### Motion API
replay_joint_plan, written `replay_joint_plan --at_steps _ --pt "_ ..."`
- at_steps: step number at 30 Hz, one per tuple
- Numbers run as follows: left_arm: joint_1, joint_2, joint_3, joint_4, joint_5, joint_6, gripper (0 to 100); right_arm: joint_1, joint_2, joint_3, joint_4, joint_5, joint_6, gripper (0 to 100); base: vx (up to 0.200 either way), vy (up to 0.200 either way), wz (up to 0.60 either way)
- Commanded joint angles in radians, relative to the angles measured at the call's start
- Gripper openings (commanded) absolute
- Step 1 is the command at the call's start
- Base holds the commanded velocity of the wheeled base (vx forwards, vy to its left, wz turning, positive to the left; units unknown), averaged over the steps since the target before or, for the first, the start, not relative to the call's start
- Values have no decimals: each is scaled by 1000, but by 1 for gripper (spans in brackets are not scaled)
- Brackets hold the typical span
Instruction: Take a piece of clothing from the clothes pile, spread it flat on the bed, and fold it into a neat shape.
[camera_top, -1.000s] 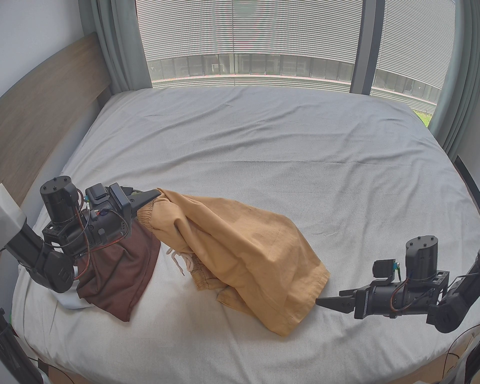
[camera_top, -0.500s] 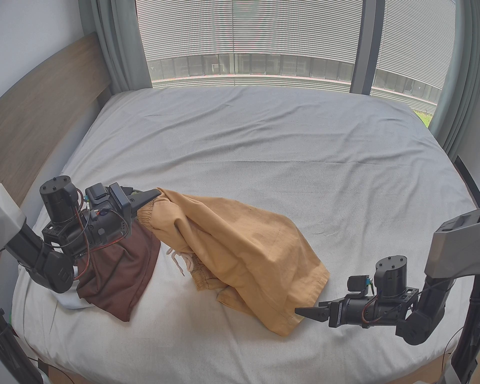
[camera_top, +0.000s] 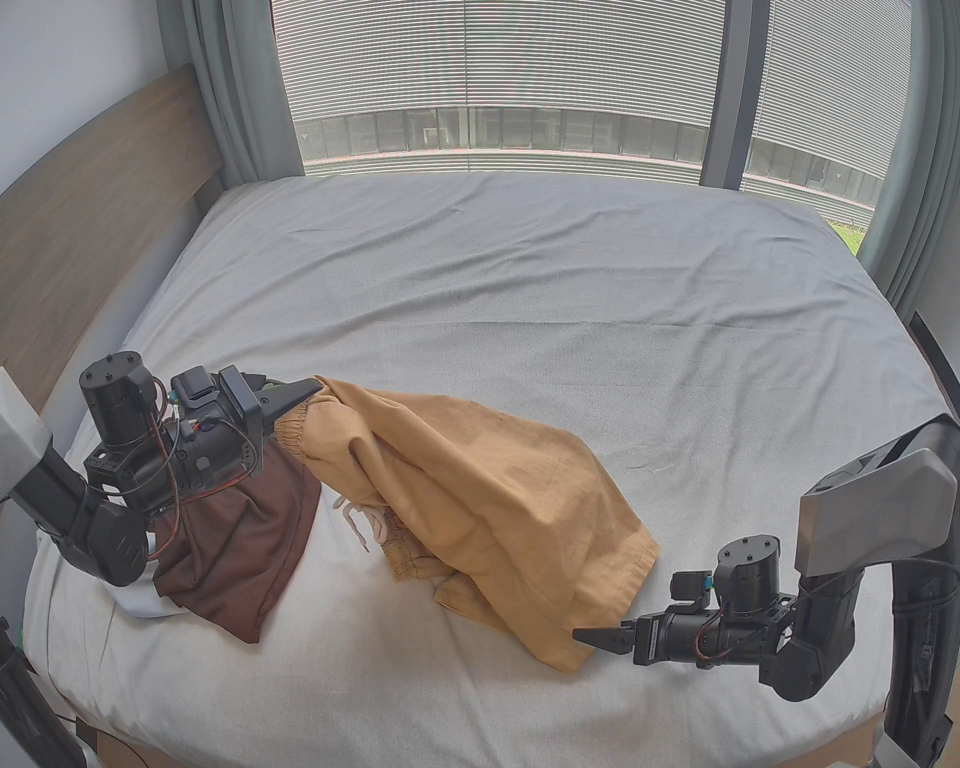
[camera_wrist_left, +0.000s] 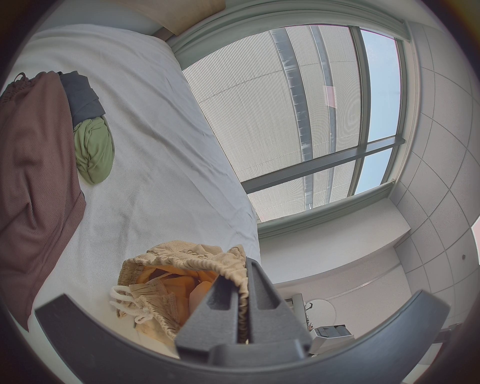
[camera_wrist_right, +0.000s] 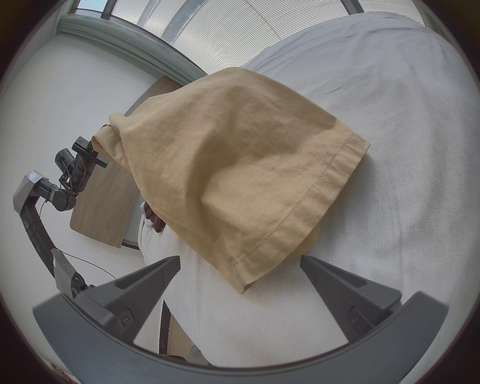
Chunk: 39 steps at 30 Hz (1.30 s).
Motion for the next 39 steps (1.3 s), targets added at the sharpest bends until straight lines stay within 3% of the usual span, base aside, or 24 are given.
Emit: replay_joint_plan --at_steps 1,9,10,20,29,31,39 --pt "0 0 0 0 0 -2 0 4 35 -34 -8 1 2 100 0 0 0" --pt "0 3 0 -2 -1 -2 0 10 81 -48 -123 -2 17 100 0 0 0" --pt "0 3 0 -2 -1 -2 0 10 81 -46 -123 -2 22 0 0 0 0" --pt "0 11 0 -5 -1 -1 0 -13 -22 -36 -123 14 41 0 0 0 0" --pt "0 14 0 -5 -1 1 0 -137 -88 -119 -123 54 115 0 0 0 0" --pt "0 25 3 -6 0 1 0 -180 -83 -174 -123 90 140 0 0 0 0" --pt "1 52 8 -49 2 1 0 -229 -19 -201 -124 130 163 0 0 0 0"
